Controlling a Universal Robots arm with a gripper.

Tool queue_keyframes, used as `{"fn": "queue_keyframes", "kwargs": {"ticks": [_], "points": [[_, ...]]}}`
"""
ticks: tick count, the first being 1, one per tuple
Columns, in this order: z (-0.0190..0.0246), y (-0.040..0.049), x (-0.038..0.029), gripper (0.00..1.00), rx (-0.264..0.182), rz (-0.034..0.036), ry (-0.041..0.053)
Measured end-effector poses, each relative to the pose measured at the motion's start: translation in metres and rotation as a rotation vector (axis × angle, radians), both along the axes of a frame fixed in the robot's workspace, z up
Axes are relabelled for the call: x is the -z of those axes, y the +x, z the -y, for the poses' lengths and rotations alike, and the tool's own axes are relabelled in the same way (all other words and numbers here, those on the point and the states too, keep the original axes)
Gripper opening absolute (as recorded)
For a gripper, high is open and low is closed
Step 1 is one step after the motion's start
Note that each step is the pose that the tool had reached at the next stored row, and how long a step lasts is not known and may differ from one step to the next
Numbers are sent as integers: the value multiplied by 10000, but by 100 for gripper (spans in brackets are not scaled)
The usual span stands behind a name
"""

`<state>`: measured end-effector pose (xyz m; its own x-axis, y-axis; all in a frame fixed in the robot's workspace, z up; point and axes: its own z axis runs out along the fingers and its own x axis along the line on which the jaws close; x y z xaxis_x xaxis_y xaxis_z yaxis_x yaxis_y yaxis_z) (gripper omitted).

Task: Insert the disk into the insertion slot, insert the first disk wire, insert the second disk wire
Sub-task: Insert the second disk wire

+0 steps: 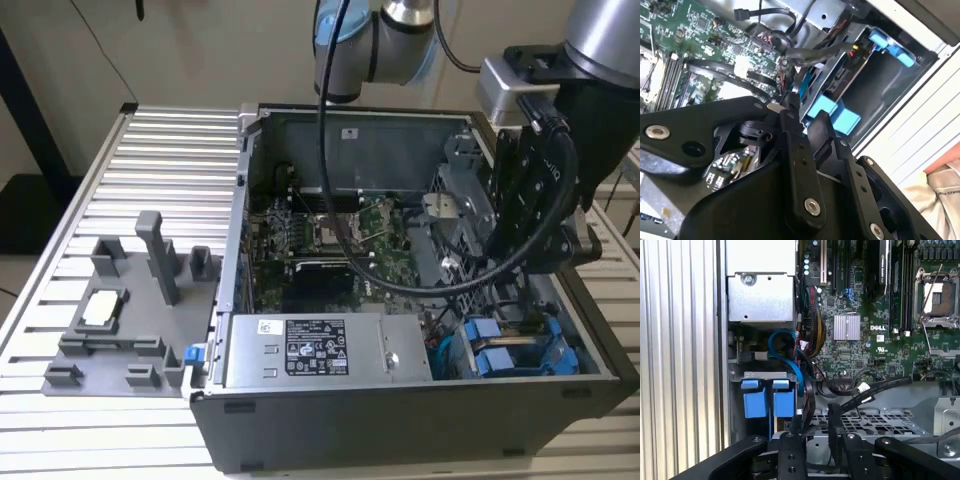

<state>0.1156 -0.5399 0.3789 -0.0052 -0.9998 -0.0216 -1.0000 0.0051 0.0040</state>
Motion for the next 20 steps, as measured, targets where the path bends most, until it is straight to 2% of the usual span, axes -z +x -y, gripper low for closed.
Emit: {"fn": "queue_keyframes", "kwargs": {"ticks": [3, 4, 5, 8, 12, 16, 17, 18, 20], "points": [[-27, -72, -5, 35, 0, 6, 0], [-49, -91, -5, 35, 1, 37, 1], [-74, -106, -4, 35, 0, 92, 0], [-142, -122, 11, 35, -19, 321, 1], [-189, -178, 47, 35, -52, 564, -13], [-194, -202, 69, 35, -256, 632, -31], [-195, -215, 74, 35, -280, 679, -32], [-195, -232, 76, 35, -290, 776, -37], [-195, -271, 83, 35, -293, 1103, -39]]}}
